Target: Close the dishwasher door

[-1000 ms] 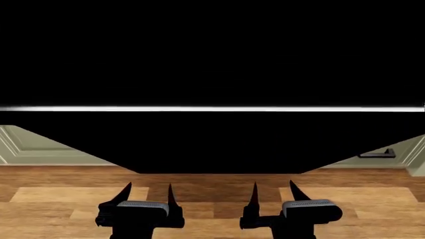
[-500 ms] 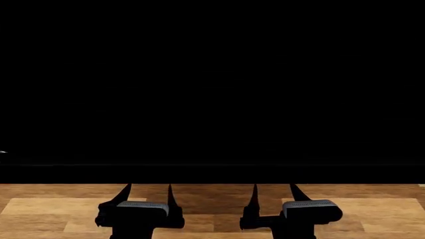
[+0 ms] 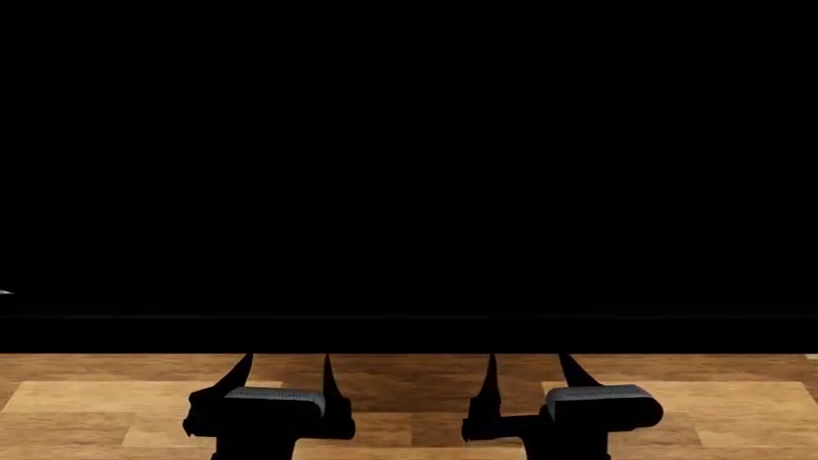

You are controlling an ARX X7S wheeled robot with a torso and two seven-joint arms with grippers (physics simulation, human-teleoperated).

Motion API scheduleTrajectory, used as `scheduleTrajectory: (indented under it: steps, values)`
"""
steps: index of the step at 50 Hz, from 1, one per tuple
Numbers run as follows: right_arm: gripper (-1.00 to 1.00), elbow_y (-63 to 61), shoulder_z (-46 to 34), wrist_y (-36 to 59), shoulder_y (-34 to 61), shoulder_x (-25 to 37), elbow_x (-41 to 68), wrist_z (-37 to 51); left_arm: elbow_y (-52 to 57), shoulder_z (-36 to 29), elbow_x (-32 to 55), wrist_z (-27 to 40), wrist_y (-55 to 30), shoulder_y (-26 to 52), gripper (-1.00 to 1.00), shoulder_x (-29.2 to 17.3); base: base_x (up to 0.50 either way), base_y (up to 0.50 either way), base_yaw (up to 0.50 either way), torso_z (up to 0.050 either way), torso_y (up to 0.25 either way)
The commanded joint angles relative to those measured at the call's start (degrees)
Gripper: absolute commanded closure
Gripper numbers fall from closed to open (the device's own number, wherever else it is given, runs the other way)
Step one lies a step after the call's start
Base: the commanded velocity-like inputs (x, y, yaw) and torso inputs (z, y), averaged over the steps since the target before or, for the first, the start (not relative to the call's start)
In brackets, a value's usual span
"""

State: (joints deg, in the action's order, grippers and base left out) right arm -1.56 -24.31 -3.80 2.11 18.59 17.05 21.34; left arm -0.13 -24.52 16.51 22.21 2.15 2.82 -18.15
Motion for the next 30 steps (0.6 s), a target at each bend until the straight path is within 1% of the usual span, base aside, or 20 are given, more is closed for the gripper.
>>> scheduleTrajectory:
  steps: [1, 16, 30]
  values:
    - [-1.0, -0.07, -0.09, -0.17, 0.0, 0.11, 0.2, 0.05, -0.02, -0.14, 0.06, 0.14, 0.04, 0.1, -1.0, -0.09, 0.0, 0.0, 0.0, 0.0, 0.0]
    - [-1.0, -0.55, -0.21, 0.0, 0.02, 0.21, 0.61, 0.21, -0.02, -0.36, 0.35, 0.04, 0.04, 0.28, -1.0, -0.24, 0.0, 0.0, 0.0, 0.0, 0.0]
    - [-1.0, -3.73, 0.05, 1.63, 0.02, 0.93, 1.47, 1.04, 1.48, -0.19, 0.96, -0.22, 0.0, 1.01, -1.0, -0.8, 0.0, 0.0, 0.0, 0.0, 0.0]
